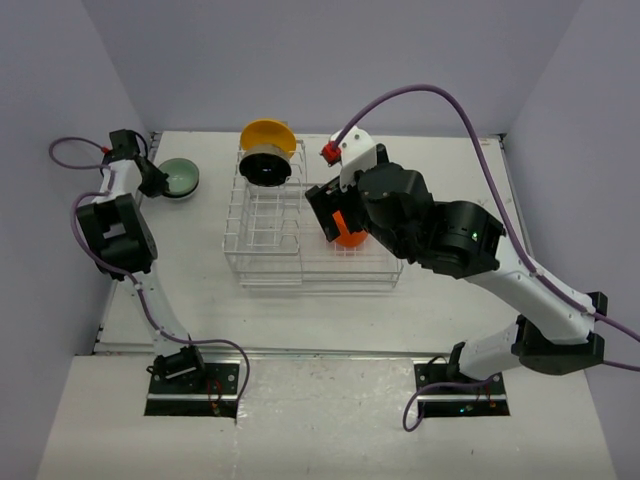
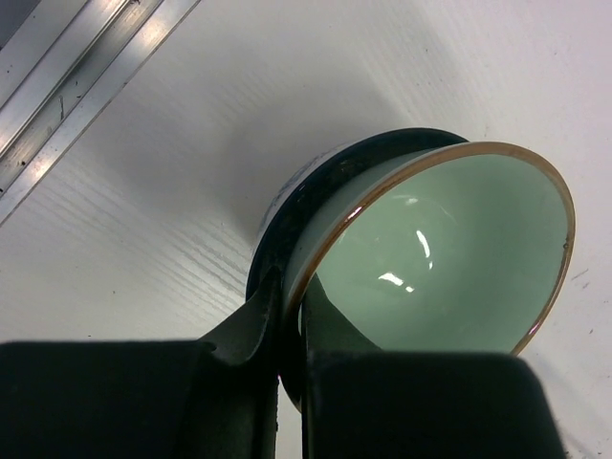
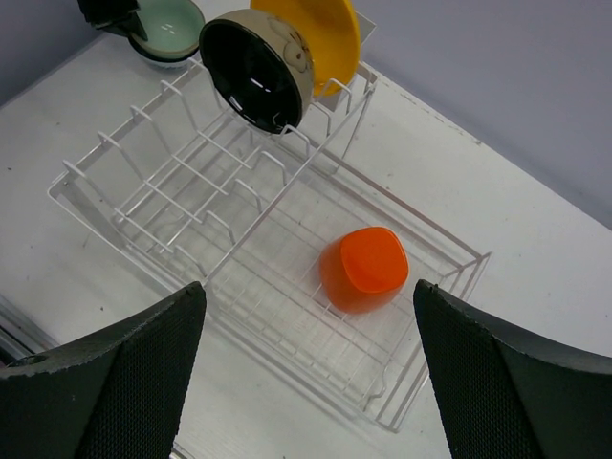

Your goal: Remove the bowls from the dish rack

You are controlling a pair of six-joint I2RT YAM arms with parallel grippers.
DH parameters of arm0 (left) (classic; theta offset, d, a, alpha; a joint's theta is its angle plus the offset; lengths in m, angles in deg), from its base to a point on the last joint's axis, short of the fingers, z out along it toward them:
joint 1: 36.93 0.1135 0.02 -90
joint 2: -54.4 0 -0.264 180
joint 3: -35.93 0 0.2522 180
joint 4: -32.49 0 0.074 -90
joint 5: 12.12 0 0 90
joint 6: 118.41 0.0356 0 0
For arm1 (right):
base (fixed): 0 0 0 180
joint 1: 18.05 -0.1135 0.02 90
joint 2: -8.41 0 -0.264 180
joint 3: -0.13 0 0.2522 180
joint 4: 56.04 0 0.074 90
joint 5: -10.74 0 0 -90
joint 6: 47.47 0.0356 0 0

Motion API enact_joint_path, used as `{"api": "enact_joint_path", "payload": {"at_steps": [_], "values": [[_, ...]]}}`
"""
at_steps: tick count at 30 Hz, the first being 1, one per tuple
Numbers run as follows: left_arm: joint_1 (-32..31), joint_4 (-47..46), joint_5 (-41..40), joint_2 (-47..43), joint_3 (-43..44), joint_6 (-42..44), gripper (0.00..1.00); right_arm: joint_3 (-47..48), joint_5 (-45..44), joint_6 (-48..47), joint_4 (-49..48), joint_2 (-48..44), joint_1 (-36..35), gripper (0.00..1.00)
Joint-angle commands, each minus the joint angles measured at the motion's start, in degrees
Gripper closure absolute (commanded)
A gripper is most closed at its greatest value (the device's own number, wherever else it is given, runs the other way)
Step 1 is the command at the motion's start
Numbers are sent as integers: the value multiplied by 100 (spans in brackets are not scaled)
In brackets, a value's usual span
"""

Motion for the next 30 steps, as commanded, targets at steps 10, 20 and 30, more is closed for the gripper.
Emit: {"api": "enact_joint_path", "payload": {"at_steps": [10,20,30], "values": [[192,-328,112,-684,-417,-15,87,115,40,107,-2,13,32,11],[201,-311,191,-904,-418,-6,60,1,128,63,-37,-92,23,12],[192,-346,183,-1097,-751,-15,24,-122,181,63,-81,-171,23,12]]}}
